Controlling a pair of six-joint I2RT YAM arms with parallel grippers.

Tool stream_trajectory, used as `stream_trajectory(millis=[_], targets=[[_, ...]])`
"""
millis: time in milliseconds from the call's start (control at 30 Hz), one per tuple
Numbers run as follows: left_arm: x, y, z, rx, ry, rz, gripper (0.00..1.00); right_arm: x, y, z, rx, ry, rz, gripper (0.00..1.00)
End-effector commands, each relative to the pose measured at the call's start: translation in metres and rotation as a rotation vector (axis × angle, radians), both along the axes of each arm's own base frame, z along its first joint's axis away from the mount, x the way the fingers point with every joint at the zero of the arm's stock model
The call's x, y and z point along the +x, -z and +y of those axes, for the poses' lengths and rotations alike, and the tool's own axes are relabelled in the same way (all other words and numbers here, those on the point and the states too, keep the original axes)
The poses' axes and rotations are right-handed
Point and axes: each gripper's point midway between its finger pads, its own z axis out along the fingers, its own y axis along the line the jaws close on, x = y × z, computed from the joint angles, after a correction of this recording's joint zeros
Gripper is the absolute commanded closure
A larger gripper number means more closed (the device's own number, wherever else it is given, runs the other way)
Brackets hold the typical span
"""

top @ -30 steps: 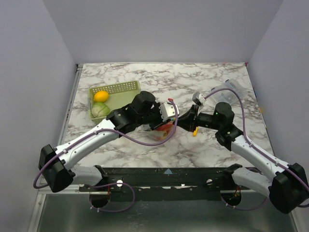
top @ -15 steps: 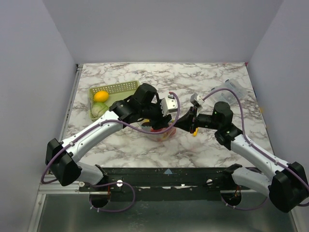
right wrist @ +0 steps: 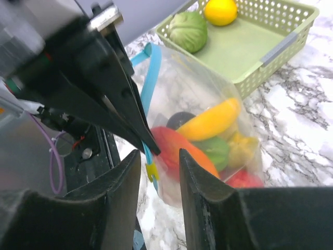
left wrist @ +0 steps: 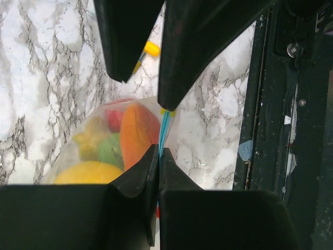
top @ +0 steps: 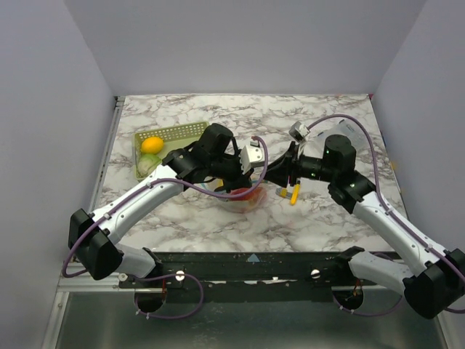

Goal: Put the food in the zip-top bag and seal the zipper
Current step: Adjust the zipper food storage bag at the center of the board.

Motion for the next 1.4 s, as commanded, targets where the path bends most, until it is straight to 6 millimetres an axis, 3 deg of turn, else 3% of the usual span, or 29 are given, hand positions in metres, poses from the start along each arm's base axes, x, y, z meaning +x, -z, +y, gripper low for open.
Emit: stream_trajectory(millis=[0,133,400,800,1167,1367], targets=[[-0.006,-0.015,-0.007,-0.046,0.037,0.018,1.0,-0.005,-0.006,-0.009,-0.064,0.059,0.118,0.6],[-0.008,-0.017,-0.008,-0.053,0.043,0.028,1.0,-0.009,-0.02,-0.01,-0.064,0.049,0.098,0.58],[-0.009,-0.018,-0.008,-0.052,0.049,0.041,1.0,-0.019,-0.01,-0.002,-0.117,-0.041,0.196,0.64],[-0.013,-0.019,-0.007,-0.063,0.063,0.047,1.0,-0.026,-0.009,0.015,-0.173,-0.103,0.178,0.8],[-0.014,-0.019,-0.007,-0.061,0.072,0.047,1.0,-0.024,-0.004,0.004,-0.242,-0.066,0.148,0.75],[-0.014,-0.018,-0.007,-0.061,0.077,0.049,1.0,-0.021,-0.002,-0.001,-0.259,-0.028,0.135,0.67]])
